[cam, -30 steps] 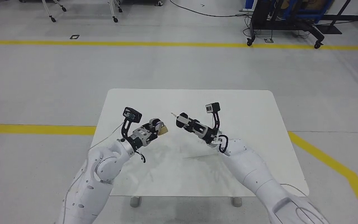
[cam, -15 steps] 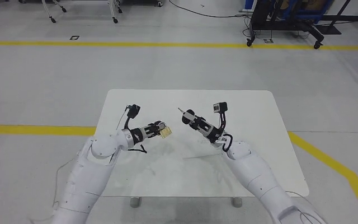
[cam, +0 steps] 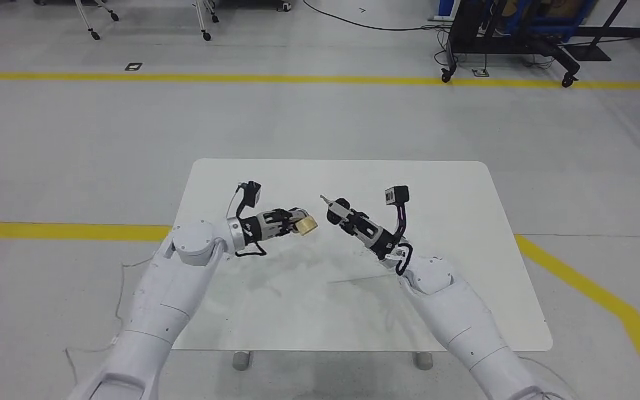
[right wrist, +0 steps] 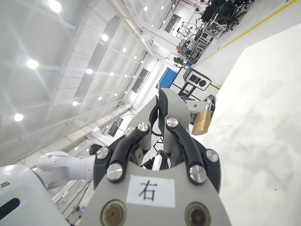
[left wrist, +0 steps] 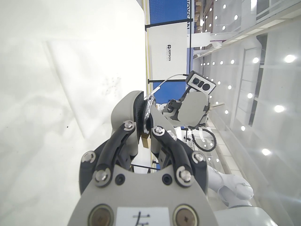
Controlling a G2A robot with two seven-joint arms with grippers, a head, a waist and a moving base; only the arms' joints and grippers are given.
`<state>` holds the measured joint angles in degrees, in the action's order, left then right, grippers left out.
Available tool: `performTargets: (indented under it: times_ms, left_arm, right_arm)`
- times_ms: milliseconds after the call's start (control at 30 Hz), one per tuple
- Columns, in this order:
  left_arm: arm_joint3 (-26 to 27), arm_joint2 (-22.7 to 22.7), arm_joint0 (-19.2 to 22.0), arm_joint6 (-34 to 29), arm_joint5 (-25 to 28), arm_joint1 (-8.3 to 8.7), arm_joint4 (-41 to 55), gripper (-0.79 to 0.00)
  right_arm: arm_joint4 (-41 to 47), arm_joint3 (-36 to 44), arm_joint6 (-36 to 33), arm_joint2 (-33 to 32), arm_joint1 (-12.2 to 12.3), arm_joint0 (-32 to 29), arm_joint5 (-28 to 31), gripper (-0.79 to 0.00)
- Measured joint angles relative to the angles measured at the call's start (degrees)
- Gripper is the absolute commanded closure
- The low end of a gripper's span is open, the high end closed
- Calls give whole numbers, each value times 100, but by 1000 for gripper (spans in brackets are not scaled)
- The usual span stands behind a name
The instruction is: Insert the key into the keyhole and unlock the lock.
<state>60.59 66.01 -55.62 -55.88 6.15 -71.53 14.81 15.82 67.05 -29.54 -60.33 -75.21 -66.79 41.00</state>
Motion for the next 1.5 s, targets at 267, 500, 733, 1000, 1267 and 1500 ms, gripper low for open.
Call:
performTargets:
  times_ms: [267,500,733,1000,1267,1500]
  left_arm:
    - [-413,289,90,-246,-128,22,803,0]
    - [-736,266,255,-303,-332,-17,1205,0]
    - [-663,277,219,176,-7,-9,988,0]
    - [-435,220,101,275,29,4,830,0]
    - [-383,160,87,226,46,7,768,0]
    - [-398,131,103,208,81,7,765,0]
  right_arm:
    - [-237,136,-19,-19,28,-56,-465,0]
    - [-992,1067,-206,-227,173,-447,-1652,0]
    - [-1567,1944,297,-23,168,-844,-2625,0]
    - [-1801,1933,959,355,52,-790,-2998,0]
    - [-1787,1786,1269,378,2,-734,-2983,0]
    - [-1754,1656,1317,397,-31,-685,-3046,0]
